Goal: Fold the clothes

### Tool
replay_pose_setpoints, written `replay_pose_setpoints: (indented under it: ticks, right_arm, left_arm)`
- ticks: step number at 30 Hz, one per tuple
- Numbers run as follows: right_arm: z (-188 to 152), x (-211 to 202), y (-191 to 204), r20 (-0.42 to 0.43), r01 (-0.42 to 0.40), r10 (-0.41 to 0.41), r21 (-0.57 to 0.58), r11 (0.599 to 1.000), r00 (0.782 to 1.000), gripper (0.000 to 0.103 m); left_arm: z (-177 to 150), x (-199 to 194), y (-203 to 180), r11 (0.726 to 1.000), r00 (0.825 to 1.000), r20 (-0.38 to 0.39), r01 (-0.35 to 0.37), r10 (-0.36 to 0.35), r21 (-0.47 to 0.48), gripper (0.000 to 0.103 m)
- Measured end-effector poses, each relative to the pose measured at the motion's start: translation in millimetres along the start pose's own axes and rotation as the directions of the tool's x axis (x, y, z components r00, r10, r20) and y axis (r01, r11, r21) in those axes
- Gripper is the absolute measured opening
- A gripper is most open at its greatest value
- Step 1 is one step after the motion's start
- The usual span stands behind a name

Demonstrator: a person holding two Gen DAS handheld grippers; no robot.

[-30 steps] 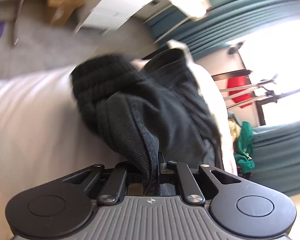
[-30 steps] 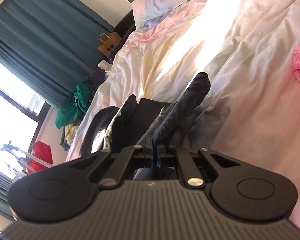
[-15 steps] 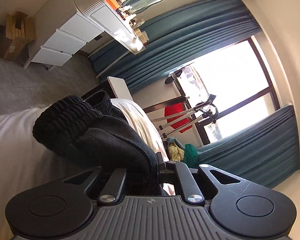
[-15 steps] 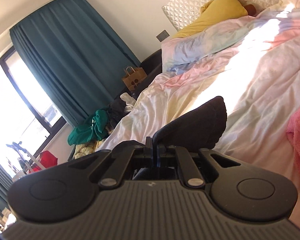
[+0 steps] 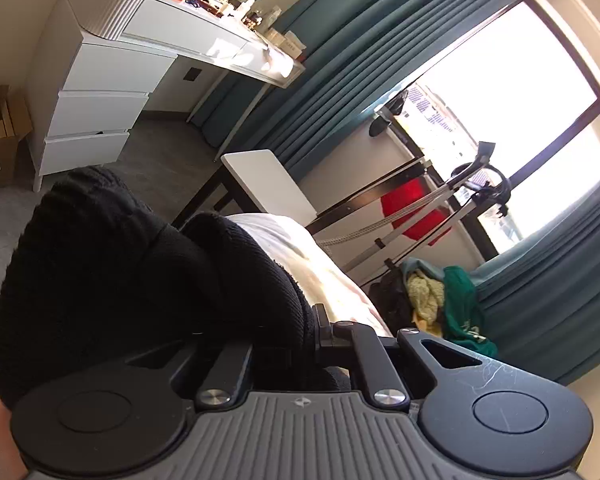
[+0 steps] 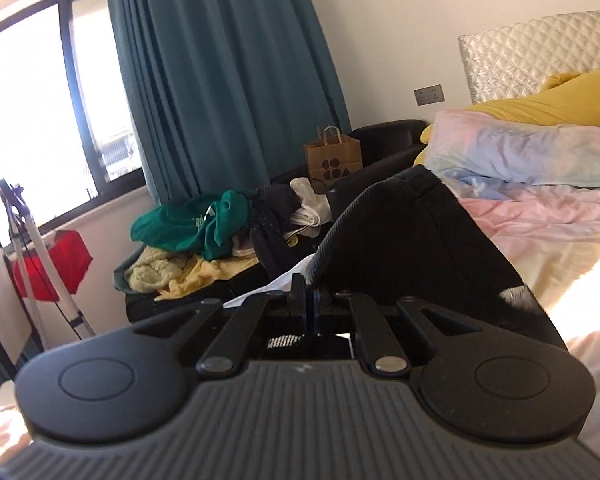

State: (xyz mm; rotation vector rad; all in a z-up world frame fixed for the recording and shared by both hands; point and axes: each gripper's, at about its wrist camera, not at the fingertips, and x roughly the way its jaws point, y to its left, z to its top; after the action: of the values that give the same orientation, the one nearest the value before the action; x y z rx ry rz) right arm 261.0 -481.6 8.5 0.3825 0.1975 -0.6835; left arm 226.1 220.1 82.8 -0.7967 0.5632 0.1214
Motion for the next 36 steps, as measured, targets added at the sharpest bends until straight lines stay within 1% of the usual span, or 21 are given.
replay_pose_setpoints:
  ticks: [2,5,7,10,12,14,16,17,19,20,21,23,24,25,27,28,30,31,32,34,36]
  right_arm:
    - [-13.5,38.7,13.9,-0.031,0.013,-0.015,-0.043,0.999,0.999,0.007]
    - [-37.4,78.5,15.9,-0.093,0.013,-0.016,-0.033,0.999,0.996,0.007]
    - [-52.1,92.9,15.2,-0.133,0.017,-0.02,-0.03,0.999,0.991,0.007]
    - [-61.9,96.5,13.5,-0.153,-0.012,0.003,-0.052,0.999,0.988,0.01]
    - [-61.3,91.4,10.5,-0.158,-0.043,0.031,-0.072,0.997,0.987,0.013]
    - [-57.1,82.1,5.8,-0.16,-0.066,0.054,-0.071,0.995,0.986,0.016]
    - [-51.7,67.0,-5.5,-0.157,-0.077,0.071,-0.03,0.997,0.985,0.022]
    - [-48.9,56.8,-14.5,-0.15,-0.073,0.073,0.007,0.997,0.986,0.027]
    - [-44.7,32.6,-36.9,-0.119,-0.056,0.067,0.098,0.994,0.991,0.038]
    - [-44.0,20.3,-49.0,-0.103,-0.047,0.063,0.15,0.988,0.993,0.05]
    - [-45.2,7.3,-62.6,-0.088,-0.04,0.06,0.206,0.978,0.994,0.062]
    - [-52.1,-17.1,-88.6,-0.08,-0.024,0.052,0.311,0.95,0.995,0.072]
    - [-57.8,-27.1,-100.0,-0.089,-0.012,0.046,0.354,0.935,0.995,0.074]
    - [-64.5,-36.3,-110.7,-0.102,0.004,0.04,0.392,0.92,0.994,0.074]
    - [-78.9,-48.6,-128.6,-0.142,0.023,0.049,0.468,0.883,0.989,0.074]
    - [-85.3,-52.8,-135.9,-0.156,0.026,0.061,0.503,0.864,0.986,0.074]
    - [-94.5,-50.2,-150.1,-0.213,0.024,0.121,0.576,0.817,0.97,0.074]
    - [-98.8,-46.1,-157.4,-0.237,0.01,0.175,0.618,0.786,0.956,0.074]
    - [-103.7,-42.2,-163.0,-0.241,-0.015,0.229,0.657,0.753,0.943,0.074]
    - [-114.7,-36.4,-171.6,-0.225,-0.06,0.316,0.722,0.69,0.922,0.074]
    - [-123.6,-28.9,-176.2,-0.214,-0.072,0.349,0.756,0.651,0.912,0.072]
  left_arm:
    - [-0.5,50.0,-3.8,0.999,0.999,-0.024,-0.043,0.044,0.021,0.01]
    - [-6.2,107.8,-6.8,0.991,0.99,-0.054,-0.124,0.127,0.057,0.01]
    - [-10.0,137.1,-7.4,0.984,0.985,-0.06,-0.159,0.164,0.087,0.011]
    - [-12.9,155.5,-2.6,0.98,0.981,-0.081,-0.17,0.179,0.102,0.014]
    - [-11.9,155.6,4.2,0.984,0.984,-0.1,-0.139,0.15,0.108,0.017]
    - [-10.9,142.1,10.2,0.99,0.989,-0.111,-0.088,0.1,0.113,0.028]
    - [-11.3,125.2,13.9,0.991,0.992,-0.111,-0.04,0.054,0.128,0.05]
    - [-13.2,112.3,13.0,0.989,0.995,-0.097,-0.021,0.036,0.148,0.054]
    - [-18.4,85.2,11.6,0.984,0.998,-0.07,0.017,-0.004,0.176,0.069]
    - [-22.8,69.8,11.6,0.984,0.998,-0.057,0.037,-0.028,0.172,0.074]
    - [-28.6,52.9,12.5,0.986,0.998,-0.045,0.06,-0.053,0.158,0.083]
    - [-45.4,22.3,20.9,0.988,0.994,-0.049,0.107,-0.102,0.11,0.085]
    - [-54.2,7.9,25.8,0.988,0.991,-0.054,0.13,-0.126,0.084,0.088]
    - [-63.5,-4.2,30.7,0.99,0.99,-0.07,0.126,-0.122,0.063,0.088]
    - [-82.9,-27.3,44.1,0.996,0.991,-0.108,0.081,-0.078,0.025,0.088]
    - [-91.6,-37.7,54.4,0.997,0.991,-0.113,0.072,-0.072,-0.001,0.09]
    - [-104.5,-46.8,73.2,0.996,0.989,-0.128,0.066,-0.074,-0.059,0.094]
    - [-108.0,-45.7,81.8,0.993,0.986,-0.146,0.067,-0.08,-0.094,0.094]
    - [-111.4,-44.6,90.4,0.989,0.983,-0.163,0.067,-0.088,-0.129,0.094]
    - [-114.3,-38.5,105.9,0.98,0.981,-0.168,0.064,-0.096,-0.187,0.094]
    - [-114.7,-27.2,118.8,0.969,0.981,-0.165,0.064,-0.105,-0.24,0.095]
